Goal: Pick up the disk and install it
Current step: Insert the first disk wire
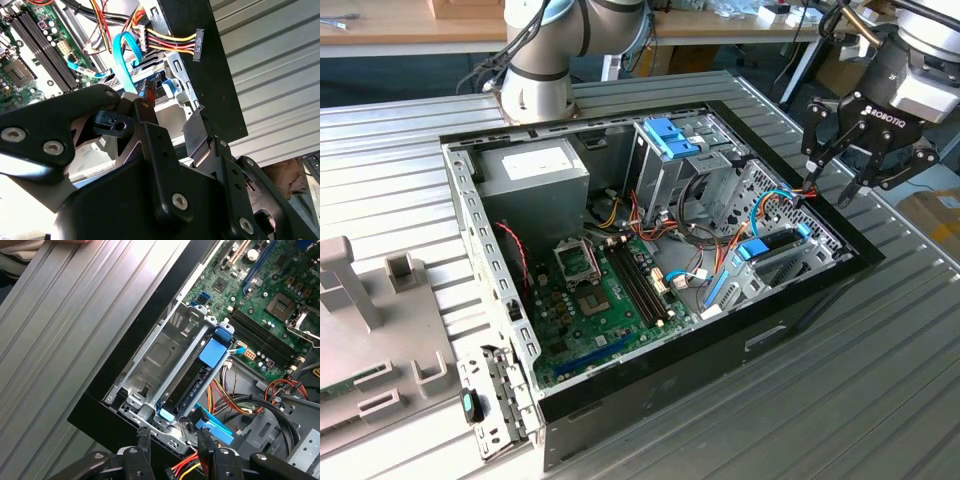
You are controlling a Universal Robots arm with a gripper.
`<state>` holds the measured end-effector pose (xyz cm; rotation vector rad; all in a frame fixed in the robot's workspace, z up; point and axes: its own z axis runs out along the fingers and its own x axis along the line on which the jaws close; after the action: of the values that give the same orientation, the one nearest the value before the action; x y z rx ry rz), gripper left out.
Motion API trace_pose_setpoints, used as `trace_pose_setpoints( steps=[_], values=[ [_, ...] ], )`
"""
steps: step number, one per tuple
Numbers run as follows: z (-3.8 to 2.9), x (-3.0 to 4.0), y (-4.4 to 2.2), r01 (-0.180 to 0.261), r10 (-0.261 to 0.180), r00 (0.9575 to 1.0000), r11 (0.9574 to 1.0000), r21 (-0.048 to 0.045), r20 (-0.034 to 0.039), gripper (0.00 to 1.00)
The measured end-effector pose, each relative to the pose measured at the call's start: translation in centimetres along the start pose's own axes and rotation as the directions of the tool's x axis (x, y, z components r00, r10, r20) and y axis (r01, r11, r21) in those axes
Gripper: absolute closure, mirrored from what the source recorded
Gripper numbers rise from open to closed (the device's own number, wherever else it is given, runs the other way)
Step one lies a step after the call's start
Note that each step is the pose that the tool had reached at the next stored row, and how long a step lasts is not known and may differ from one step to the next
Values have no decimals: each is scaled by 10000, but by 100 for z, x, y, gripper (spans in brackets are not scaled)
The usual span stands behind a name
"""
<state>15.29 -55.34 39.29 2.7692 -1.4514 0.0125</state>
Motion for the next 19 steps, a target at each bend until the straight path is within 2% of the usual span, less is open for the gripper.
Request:
trace_pose_setpoints(
  steps=[10, 13, 15, 17, 19],
  values=[
    [0, 0, 0, 2, -2, 10000, 10000, 0, 0, 50],
    [1, 7, -16, 279, -279, 9996, 9996, 4, -2, 50],
    [4, 12, -21, 757, -757, 9971, 9971, 10, -8, 50],
    [13, 20, -33, 1364, -1364, 9906, 9906, 18, -14, 50],
    [23, 39, -61, 1679, -1679, 9858, 9858, 23, -17, 50]
  ],
)
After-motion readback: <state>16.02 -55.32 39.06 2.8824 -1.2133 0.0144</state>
